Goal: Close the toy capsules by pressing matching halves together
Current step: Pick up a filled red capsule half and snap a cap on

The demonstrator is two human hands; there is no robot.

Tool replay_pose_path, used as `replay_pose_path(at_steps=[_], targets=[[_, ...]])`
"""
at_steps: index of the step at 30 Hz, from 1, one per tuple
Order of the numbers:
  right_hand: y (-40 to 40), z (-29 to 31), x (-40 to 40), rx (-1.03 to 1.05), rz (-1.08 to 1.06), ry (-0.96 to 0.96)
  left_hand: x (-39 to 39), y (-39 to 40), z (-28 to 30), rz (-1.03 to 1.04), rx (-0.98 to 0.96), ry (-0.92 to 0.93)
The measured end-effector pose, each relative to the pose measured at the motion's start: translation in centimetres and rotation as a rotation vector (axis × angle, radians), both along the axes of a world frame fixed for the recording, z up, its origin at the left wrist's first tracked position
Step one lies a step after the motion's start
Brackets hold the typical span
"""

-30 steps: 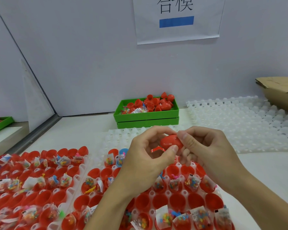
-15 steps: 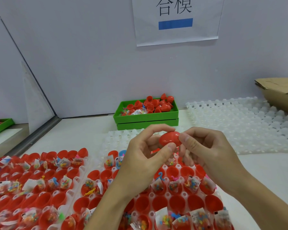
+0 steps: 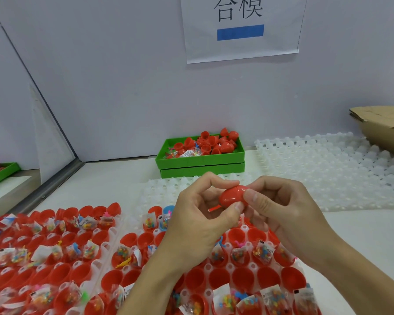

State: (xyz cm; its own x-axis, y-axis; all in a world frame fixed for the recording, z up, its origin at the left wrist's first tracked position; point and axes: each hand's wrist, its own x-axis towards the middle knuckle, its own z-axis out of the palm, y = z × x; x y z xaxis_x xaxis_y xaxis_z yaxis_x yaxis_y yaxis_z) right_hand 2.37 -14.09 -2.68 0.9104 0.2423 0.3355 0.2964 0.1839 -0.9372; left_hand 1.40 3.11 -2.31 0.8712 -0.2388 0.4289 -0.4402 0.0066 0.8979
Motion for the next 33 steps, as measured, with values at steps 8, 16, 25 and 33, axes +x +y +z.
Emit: replay_pose_path(at_steps=[8,16,25,33], targets=[[0.0,-0.1,0.0,0.053,0.056,0.064,-0.1,-0.1,0.1,0.001,0.006,0.018],[-0.3,0.8,-0.4,-0.085,-0.02,-0.001,0.0,0.3,0.2,0.04,0.09,0.007],[0.0,0.8,-0.6,-0.234,-0.164,-0.015,-0.2,-0.2,-0.2,0.18,0.207,-0.045],[0.4,1.2,-1.1,-0.39,-0.192,-0.143,-0.4,-0.5,-0.1,0.242,0.374,-0.208]])
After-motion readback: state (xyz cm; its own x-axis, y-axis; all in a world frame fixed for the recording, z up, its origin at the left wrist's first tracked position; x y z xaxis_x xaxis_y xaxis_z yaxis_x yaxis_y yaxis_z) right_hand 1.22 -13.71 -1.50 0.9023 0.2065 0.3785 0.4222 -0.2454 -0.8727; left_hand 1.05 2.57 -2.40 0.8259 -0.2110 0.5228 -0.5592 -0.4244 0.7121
